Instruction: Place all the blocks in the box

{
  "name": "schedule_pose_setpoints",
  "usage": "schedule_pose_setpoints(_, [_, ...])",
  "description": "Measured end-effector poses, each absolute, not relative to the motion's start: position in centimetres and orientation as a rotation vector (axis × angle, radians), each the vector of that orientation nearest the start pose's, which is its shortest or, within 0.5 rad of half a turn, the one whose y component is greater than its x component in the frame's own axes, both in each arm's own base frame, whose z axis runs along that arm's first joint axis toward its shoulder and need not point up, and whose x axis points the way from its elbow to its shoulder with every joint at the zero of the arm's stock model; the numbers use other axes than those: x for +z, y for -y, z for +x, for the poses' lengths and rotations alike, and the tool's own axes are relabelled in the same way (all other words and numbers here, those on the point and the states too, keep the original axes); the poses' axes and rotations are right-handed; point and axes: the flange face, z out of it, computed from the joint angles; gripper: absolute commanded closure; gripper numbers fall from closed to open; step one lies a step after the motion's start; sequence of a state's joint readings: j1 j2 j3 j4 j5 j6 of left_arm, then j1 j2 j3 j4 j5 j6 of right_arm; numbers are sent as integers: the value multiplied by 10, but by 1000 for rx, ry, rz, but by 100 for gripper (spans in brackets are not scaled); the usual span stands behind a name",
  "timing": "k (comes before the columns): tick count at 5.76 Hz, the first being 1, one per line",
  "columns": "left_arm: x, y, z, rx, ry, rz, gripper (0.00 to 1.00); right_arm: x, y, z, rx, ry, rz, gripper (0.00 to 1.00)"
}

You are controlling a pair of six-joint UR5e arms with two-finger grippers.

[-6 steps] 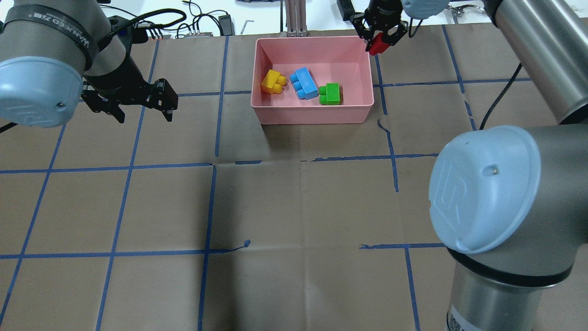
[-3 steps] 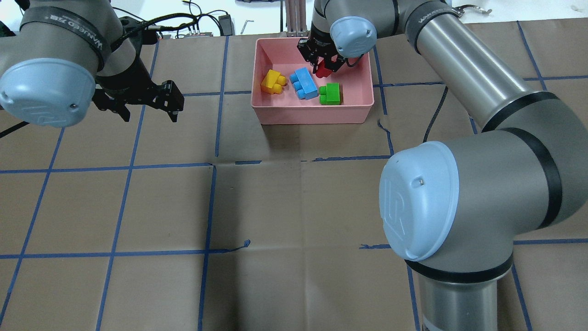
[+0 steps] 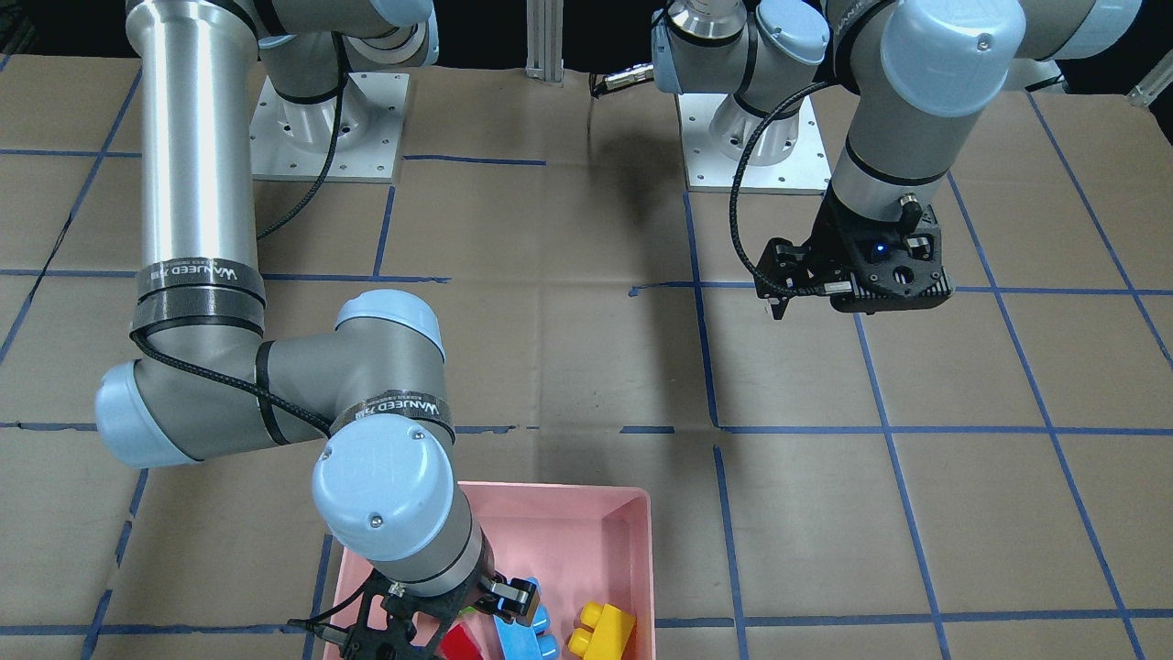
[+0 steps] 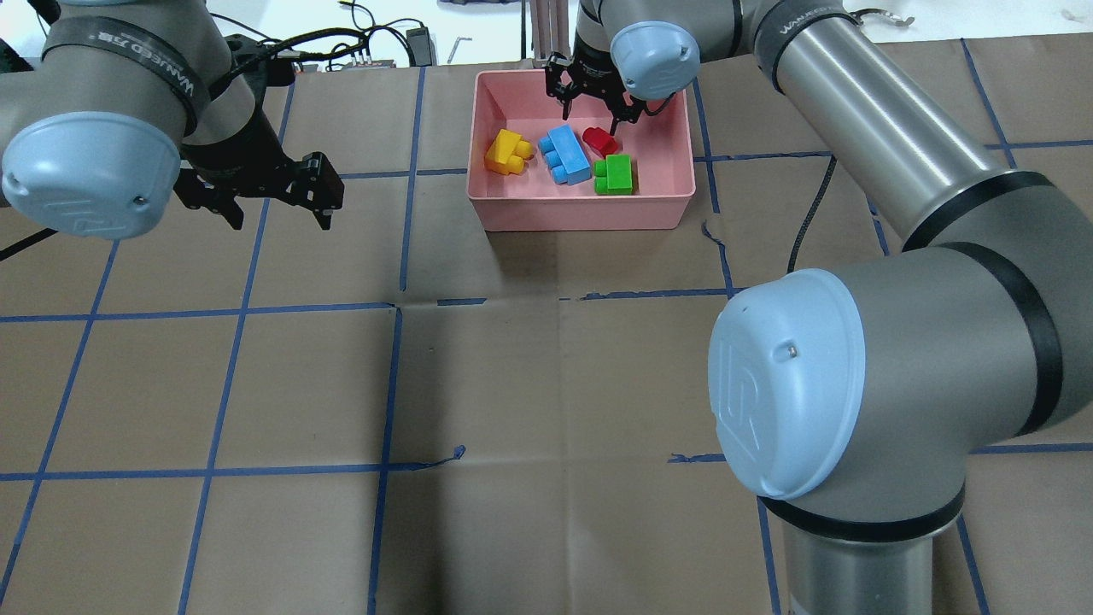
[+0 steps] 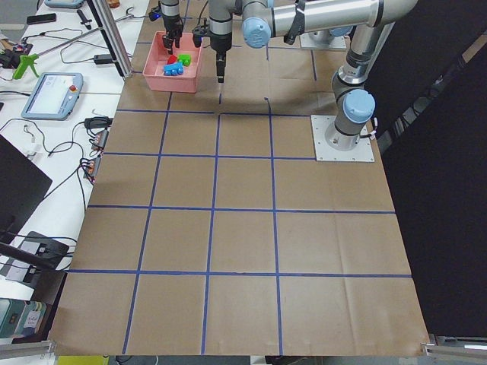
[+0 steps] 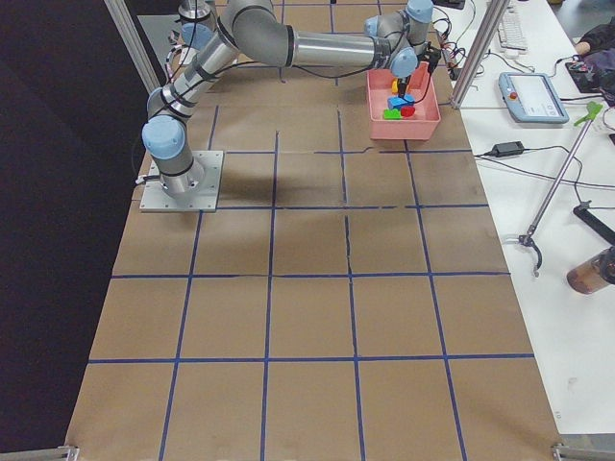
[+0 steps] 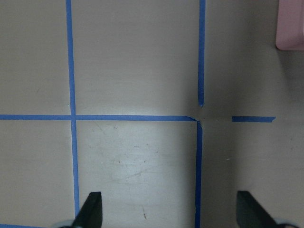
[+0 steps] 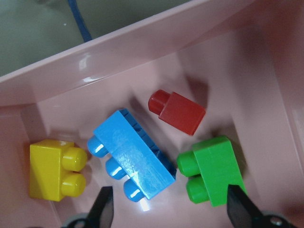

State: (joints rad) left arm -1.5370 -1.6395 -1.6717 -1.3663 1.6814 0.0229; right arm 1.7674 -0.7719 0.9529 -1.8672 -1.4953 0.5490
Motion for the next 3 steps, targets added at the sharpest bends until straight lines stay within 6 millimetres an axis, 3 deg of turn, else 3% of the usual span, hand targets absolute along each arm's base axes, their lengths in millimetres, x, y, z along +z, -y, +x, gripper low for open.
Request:
schedule_pose_setpoints(1, [426,523,-105,-49,-3031,-22,1,328,752,273,-85,-3005,497,0])
schedule_pose_setpoints(3, [425,524,-109,-53,-3038,15,1,383,735,197,-17,-3089,365,1])
